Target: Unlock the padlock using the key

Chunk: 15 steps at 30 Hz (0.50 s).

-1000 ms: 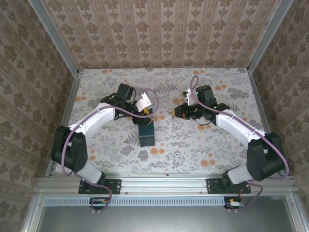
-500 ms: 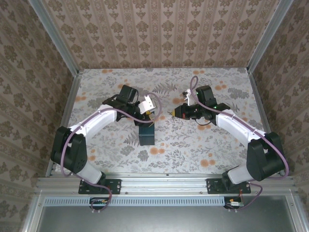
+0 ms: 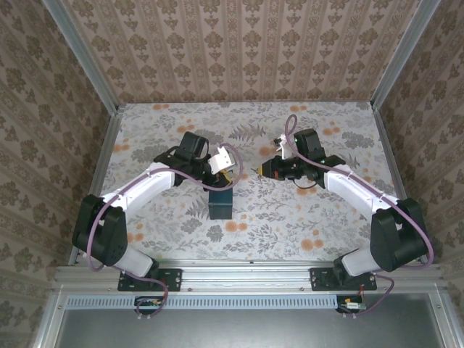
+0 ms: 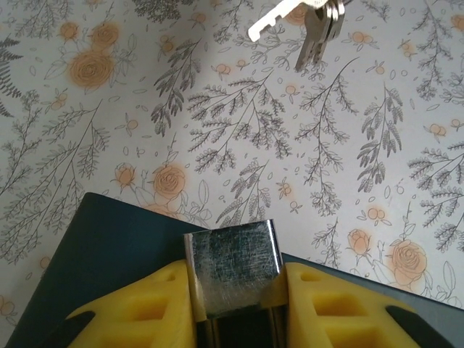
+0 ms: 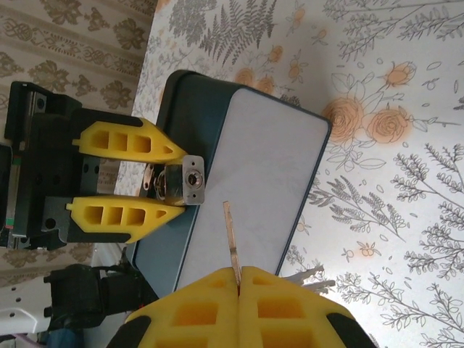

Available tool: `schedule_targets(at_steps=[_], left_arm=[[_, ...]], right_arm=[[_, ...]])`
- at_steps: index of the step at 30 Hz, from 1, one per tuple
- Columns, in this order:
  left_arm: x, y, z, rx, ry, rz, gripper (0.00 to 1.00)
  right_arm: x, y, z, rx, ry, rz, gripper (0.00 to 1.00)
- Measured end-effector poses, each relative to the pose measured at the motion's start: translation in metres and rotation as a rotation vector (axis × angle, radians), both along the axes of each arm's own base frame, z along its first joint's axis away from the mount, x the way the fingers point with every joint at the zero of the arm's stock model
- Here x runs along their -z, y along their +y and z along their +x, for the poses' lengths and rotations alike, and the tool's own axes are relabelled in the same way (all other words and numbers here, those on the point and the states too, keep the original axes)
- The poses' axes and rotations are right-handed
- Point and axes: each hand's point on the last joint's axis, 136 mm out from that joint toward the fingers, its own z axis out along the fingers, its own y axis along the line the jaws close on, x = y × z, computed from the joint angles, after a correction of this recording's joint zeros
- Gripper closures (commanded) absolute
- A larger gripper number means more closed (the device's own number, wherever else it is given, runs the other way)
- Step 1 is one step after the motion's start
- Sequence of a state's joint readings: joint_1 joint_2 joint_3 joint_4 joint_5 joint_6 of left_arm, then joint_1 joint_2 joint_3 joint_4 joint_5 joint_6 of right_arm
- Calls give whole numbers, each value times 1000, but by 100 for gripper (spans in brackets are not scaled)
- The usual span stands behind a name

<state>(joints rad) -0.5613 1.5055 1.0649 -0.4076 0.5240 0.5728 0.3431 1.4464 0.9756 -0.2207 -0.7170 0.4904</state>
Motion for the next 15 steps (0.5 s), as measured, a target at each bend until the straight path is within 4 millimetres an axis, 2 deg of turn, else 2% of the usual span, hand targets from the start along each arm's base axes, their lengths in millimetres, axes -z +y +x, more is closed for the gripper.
schedule_targets(at_steps=[7,15], left_arm=[[-2,-4,-20,96,-2,-98,74],[-4,-4,-30,217,33,-150,73]], right_arm=[[-7,18,-26,-143,17,72,100],[1,21,-45,-213,46,83,100]])
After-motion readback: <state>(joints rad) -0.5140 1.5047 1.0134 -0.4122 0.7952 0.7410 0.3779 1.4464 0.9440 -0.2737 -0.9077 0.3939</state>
